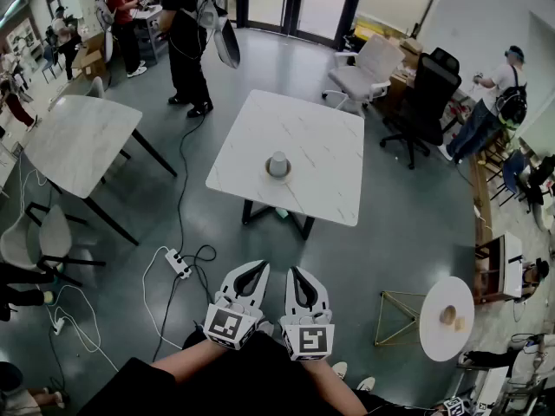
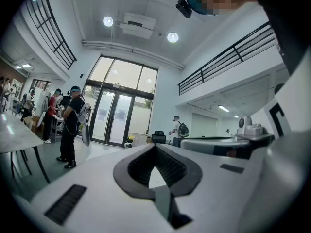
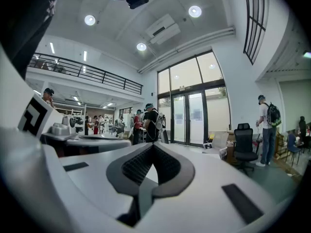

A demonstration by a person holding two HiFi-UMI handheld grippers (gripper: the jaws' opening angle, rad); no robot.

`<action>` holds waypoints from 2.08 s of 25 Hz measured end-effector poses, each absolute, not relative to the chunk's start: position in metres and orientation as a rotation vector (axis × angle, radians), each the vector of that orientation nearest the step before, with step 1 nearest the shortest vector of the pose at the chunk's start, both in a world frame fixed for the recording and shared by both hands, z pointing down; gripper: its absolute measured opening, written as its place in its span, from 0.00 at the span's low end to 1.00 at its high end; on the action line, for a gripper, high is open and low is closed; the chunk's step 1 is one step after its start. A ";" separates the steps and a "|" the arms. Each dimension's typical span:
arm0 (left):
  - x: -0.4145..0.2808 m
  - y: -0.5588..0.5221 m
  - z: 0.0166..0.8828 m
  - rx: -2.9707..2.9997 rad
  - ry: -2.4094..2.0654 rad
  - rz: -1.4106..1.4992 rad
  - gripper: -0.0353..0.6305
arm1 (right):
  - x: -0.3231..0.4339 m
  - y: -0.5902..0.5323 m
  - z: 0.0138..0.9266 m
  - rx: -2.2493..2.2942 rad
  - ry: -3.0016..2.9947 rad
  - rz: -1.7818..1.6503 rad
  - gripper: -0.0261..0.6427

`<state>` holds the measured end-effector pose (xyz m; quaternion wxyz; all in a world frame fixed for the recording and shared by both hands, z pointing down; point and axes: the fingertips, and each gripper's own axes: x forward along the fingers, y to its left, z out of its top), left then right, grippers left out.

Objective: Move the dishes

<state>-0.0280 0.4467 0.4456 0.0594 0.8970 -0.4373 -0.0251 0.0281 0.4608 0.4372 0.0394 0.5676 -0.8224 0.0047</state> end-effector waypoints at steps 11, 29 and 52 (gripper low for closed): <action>-0.026 0.449 0.449 2.706 -1.301 -0.119 0.08 | 0.052 0.471 0.414 1.842 -2.586 -0.111 0.06; -0.043 0.241 0.497 2.682 -1.133 -0.021 0.08 | 0.021 0.258 0.468 1.727 -2.534 0.171 0.06; -0.087 0.066 0.568 2.584 -0.949 0.155 0.08 | 0.011 0.092 0.562 1.733 -2.248 0.504 0.06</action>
